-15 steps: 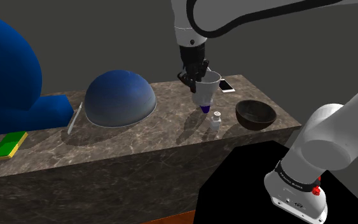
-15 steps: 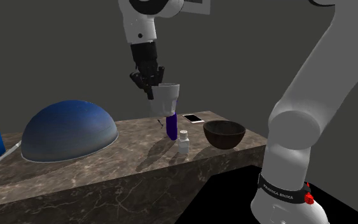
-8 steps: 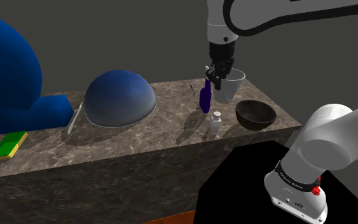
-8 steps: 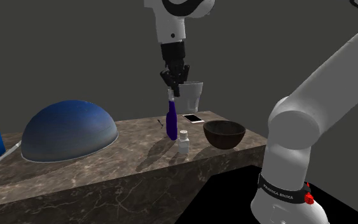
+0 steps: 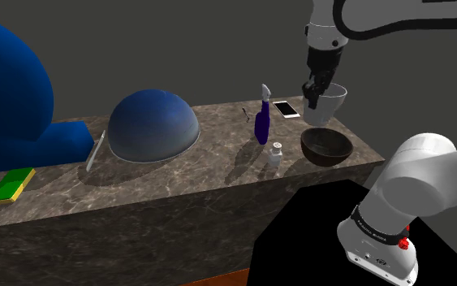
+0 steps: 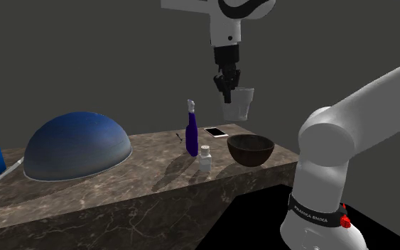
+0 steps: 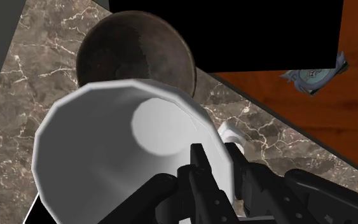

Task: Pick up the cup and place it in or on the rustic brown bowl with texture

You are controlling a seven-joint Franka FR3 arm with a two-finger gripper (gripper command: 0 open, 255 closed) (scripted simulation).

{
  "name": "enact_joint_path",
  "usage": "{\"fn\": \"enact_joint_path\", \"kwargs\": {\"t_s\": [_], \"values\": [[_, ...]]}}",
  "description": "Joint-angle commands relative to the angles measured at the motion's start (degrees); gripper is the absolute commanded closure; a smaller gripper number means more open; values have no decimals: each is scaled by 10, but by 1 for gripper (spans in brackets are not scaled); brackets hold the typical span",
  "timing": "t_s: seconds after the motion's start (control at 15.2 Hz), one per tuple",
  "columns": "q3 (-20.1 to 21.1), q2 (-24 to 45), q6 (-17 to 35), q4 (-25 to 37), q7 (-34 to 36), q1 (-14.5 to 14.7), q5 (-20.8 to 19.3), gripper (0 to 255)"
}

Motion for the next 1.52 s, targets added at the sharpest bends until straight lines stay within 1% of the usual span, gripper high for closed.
{"fn": "enact_joint_path", "kwargs": {"t_s": [0.0,0.26,1.25,1.45], "values": [[-22,-32,-13,-16,-25,-8,-17,255],[-65,-80,-35,-34,-71,-25,-53,255],[-74,-102,67,-159,-54,-27,-63,255],[-77,-103,97,-190,-49,-29,-67,255]]}}
